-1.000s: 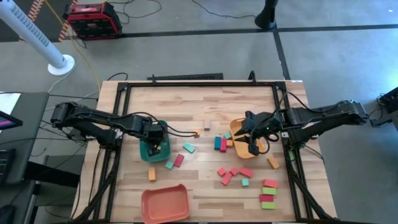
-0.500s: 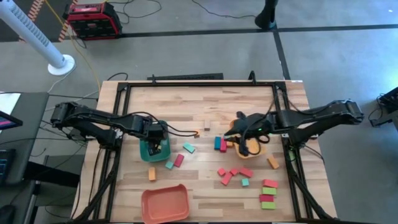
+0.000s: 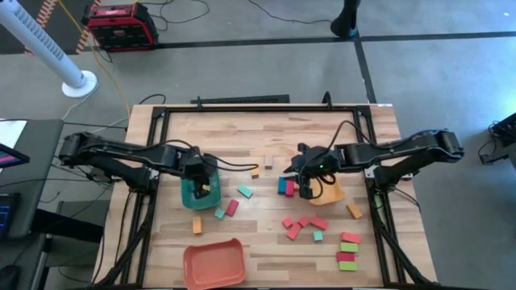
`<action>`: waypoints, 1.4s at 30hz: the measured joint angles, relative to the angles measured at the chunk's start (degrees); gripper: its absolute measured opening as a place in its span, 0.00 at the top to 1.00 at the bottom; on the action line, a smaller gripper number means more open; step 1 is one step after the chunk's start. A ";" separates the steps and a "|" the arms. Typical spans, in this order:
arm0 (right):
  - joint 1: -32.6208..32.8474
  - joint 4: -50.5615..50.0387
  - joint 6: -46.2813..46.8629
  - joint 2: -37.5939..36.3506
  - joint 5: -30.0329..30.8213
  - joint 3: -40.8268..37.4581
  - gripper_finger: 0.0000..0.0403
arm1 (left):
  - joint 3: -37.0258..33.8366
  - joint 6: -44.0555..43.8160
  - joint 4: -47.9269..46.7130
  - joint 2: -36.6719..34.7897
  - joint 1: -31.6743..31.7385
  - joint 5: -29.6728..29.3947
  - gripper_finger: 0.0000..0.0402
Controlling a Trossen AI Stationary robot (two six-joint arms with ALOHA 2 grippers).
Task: Sort blocks by size
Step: Put the top yellow cube block into the yellow bin
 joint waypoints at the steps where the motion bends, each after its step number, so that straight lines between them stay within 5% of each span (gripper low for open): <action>1: 0.00 -0.07 0.00 -0.20 0.00 0.00 0.67 | 0.00 0.49 0.78 -0.58 0.00 0.02 0.55; 15: -2.00 2.95 -3.61 0.06 -0.15 0.00 0.67 | 0.00 11.04 12.06 -3.92 -5.67 3.48 0.55; 28: -3.77 6.15 -5.60 0.34 -0.13 0.00 0.66 | -2.88 12.19 15.17 -3.83 -7.74 3.39 0.55; 42: -6.11 12.62 -7.09 12.47 0.15 2.29 0.39 | -6.36 12.63 17.79 -5.71 -7.78 1.64 0.55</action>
